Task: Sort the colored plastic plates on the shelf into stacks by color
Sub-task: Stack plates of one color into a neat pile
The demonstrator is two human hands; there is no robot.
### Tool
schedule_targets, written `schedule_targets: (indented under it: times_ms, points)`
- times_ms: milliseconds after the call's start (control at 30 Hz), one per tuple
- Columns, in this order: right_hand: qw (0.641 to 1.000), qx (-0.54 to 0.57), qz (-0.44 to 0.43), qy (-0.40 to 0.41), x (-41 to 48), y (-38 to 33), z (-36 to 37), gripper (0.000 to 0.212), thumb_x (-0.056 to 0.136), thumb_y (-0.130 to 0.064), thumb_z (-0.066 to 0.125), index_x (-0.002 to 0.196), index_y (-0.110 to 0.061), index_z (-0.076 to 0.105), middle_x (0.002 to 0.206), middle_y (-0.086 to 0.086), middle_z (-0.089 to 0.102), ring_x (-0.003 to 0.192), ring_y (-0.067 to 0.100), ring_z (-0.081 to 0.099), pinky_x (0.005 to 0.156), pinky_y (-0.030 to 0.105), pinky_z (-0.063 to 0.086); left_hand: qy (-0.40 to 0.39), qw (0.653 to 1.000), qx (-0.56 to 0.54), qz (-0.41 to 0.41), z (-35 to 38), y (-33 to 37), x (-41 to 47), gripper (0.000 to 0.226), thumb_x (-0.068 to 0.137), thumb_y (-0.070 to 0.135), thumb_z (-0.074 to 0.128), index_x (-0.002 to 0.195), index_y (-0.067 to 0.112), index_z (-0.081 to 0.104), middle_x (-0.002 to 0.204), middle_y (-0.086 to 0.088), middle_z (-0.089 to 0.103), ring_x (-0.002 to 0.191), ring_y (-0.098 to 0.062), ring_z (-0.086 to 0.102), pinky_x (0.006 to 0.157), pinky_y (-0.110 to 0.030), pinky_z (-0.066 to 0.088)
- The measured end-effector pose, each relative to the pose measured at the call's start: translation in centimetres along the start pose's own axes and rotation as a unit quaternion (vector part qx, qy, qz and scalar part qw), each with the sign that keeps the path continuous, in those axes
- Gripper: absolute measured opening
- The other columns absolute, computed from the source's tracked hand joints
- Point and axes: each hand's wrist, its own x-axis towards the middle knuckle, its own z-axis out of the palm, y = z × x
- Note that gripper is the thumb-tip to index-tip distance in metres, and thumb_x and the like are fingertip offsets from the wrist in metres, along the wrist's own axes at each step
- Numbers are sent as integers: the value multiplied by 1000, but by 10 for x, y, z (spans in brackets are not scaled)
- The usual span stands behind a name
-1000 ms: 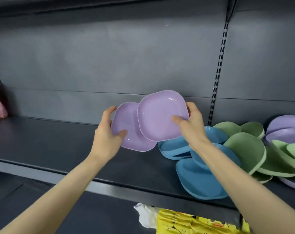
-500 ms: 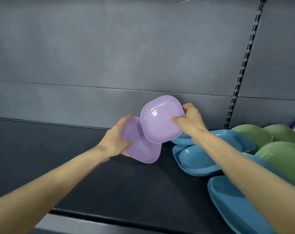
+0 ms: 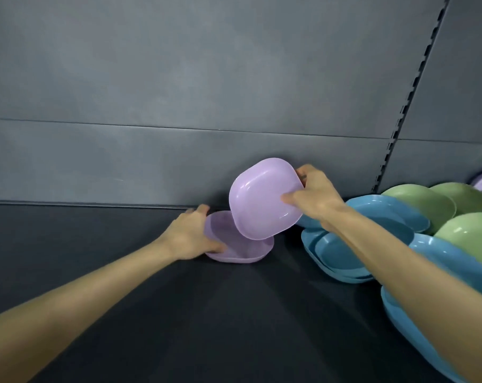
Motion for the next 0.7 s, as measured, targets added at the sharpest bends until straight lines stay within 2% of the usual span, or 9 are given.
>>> schedule_targets:
  times_ms: [33, 100, 167, 233, 300, 367, 433, 567, 700]
  points:
    - [1000, 4, 4, 3, -1, -1, 4, 34, 80, -6, 64, 109, -14, 48, 113, 6, 56, 96, 25, 54, 73, 30, 41, 8, 1000, 0, 17, -3, -3, 0, 92, 66, 43, 79, 140, 12, 33, 126, -5, 48, 118, -22, 46, 95, -31, 43]
    - [1000, 19, 18, 8, -3, -3, 12, 32, 80, -6, 64, 106, -15, 47, 110, 5, 56, 95, 25, 54, 67, 30, 44, 20, 994, -91, 51, -14, -4, 2, 95, 70, 43, 78, 144, 13, 28, 134, -4, 44, 123, -16, 44, 98, -27, 39]
    - [998, 43, 34, 3, -6, -6, 20, 31, 80, -5, 64, 104, -15, 46, 107, 5, 56, 92, 24, 56, 61, 28, 47, 11, 976, -210, 64, -24, -1, 6, 93, 71, 39, 78, 145, 15, 27, 130, -1, 50, 113, -12, 51, 91, -23, 41]
    - [996, 73, 53, -8, -11, -9, 28, 34, 80, -2, 63, 108, -12, 46, 104, 4, 55, 89, 23, 57, 55, 27, 49, 7, 961, -270, 65, -24, 3, 15, 91, 72, 35, 79, 144, 16, 27, 118, 0, 59, 104, -15, 60, 91, -28, 47]
    - [995, 78, 58, -12, -15, -9, 34, 40, 80, -1, 64, 113, -11, 44, 104, 3, 54, 90, 23, 57, 56, 28, 51, 37, 960, -265, 84, -17, 5, 23, 80, 72, 28, 80, 136, 16, 35, 98, 1, 64, 97, -21, 63, 89, -36, 50]
    - [999, 25, 44, -4, -16, -6, 38, 46, 77, -5, 68, 115, -13, 43, 105, 3, 55, 95, 25, 57, 67, 33, 52, 76, 961, -241, 109, -13, 3, 29, 62, 72, 19, 80, 123, 17, 46, 85, 2, 62, 91, -24, 63, 81, -35, 52]
    - [998, -58, 28, -4, -16, -4, 41, 48, 74, -14, 73, 113, -13, 44, 103, 4, 57, 94, 25, 57, 75, 36, 50, 89, 963, -221, 127, -14, -3, 33, 54, 70, 14, 80, 115, 17, 51, 81, 2, 62, 83, -23, 62, 73, -30, 51]
    - [983, -175, 36, -37, -18, 1, 48, 50, 70, -28, 77, 106, -10, 47, 96, 3, 59, 93, 25, 56, 73, 36, 48, 73, 974, -161, 143, -15, -12, 36, 49, 68, 13, 82, 108, 19, 53, 73, 1, 62, 65, -12, 56, 59, -17, 45]
    - [963, -260, 40, -55, -19, 4, 58, 57, 71, -37, 77, 112, -9, 47, 113, 7, 54, 101, 26, 54, 72, 32, 41, 46, 981, -129, 134, -9, -17, 36, 49, 68, 14, 81, 108, 18, 53, 73, 2, 59, 61, -5, 52, 49, -10, 42]
